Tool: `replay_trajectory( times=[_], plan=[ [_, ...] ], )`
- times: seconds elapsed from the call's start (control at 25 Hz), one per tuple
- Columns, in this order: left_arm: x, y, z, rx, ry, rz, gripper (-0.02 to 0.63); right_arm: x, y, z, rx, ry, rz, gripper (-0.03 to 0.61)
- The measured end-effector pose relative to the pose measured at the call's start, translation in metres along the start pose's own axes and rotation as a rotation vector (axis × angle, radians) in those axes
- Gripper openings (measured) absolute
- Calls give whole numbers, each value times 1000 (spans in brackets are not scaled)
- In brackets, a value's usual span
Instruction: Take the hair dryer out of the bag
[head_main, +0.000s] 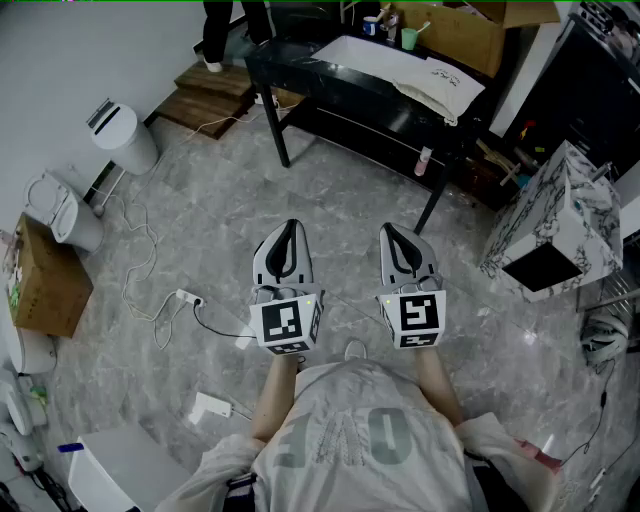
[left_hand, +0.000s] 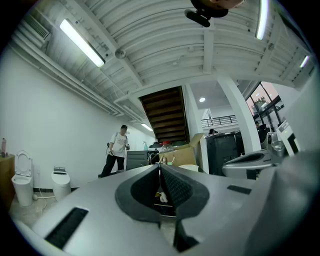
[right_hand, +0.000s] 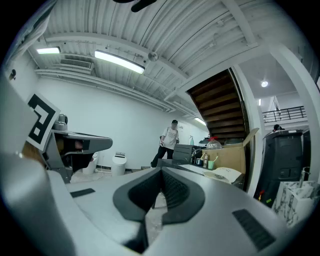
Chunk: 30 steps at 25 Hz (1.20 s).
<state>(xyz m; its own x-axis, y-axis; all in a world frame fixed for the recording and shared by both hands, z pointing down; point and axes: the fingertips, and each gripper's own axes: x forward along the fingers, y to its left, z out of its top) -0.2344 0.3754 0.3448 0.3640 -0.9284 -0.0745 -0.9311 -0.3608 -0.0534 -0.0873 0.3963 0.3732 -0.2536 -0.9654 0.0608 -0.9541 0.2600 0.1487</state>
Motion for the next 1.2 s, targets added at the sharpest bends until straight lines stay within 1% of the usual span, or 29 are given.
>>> replay_trajectory(
  times=[0.56, 0.76, 0.88, 1.04, 1.2],
  plan=[
    [7, 2, -6, -8, 24, 14, 31, 6, -4, -4, 17, 9, 23, 31],
    [8, 3, -15, -19, 36, 28, 31, 6, -4, -5, 60, -14, 36, 31],
    [12, 8, -18, -27, 41, 48, 31, 13, -3, -8, 53, -4, 57, 31],
    [25, 15, -27, -22, 49, 60, 31, 19, -3, -21, 43, 26, 75, 31],
    [55, 24, -30, -30, 38, 65, 31, 47, -19, -20, 24, 30, 74, 31]
  ],
)
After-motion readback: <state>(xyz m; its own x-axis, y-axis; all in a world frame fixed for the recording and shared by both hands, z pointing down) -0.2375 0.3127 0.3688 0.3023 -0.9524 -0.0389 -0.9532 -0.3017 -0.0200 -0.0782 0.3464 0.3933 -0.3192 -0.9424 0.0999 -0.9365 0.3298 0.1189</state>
